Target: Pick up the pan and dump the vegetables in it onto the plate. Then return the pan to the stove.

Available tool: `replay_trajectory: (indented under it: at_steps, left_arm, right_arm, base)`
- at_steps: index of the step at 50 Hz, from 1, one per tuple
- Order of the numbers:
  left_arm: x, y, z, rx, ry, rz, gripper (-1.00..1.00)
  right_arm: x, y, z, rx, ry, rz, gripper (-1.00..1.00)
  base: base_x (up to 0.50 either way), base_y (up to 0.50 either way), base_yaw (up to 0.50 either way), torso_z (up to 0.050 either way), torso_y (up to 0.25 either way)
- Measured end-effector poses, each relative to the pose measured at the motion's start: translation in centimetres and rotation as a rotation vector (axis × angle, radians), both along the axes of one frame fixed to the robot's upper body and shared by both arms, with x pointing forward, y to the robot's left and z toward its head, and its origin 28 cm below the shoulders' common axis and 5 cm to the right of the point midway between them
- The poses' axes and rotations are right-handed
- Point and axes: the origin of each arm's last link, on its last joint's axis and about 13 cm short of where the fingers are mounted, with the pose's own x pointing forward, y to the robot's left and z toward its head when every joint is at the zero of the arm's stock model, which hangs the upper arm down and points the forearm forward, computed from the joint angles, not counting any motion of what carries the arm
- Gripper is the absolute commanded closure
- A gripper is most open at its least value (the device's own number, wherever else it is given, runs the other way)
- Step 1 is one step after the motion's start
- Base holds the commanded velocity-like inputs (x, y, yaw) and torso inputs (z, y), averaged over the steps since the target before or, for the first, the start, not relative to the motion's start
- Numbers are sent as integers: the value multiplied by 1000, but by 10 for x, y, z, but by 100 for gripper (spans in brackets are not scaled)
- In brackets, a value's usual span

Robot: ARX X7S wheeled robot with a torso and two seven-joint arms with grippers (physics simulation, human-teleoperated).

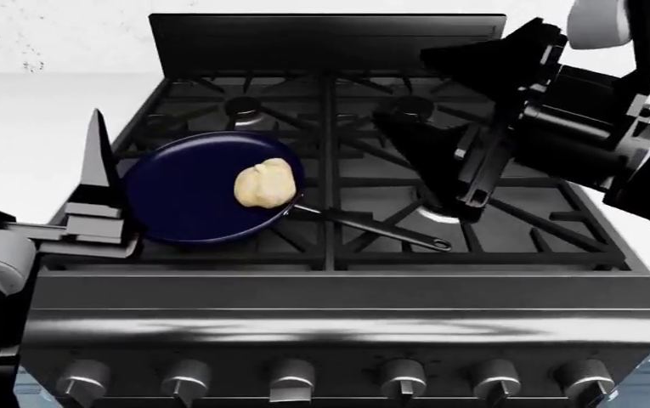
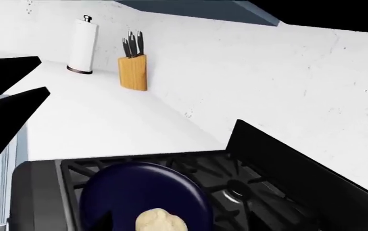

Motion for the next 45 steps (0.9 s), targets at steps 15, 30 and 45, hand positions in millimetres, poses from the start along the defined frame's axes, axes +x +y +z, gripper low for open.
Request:
replay_trajectory:
  at_steps: [15,30,45]
  left_arm:
    - [-1,1,-2,-1,3,6,-100]
    - [-2,0,0,-2,6,3,-100]
    - [-2,2,-3,-7,10,9,-100]
  right_arm:
    - [9,13,-15,-111,87,64,-100]
    - [12,21,-32,-170,156,92,-100]
    - [22,26,-45,-211,207,76,-100]
  base:
    - [0,0,0,0,0]
    - [0,0,0,0,0]
    - [0,0,0,0,0]
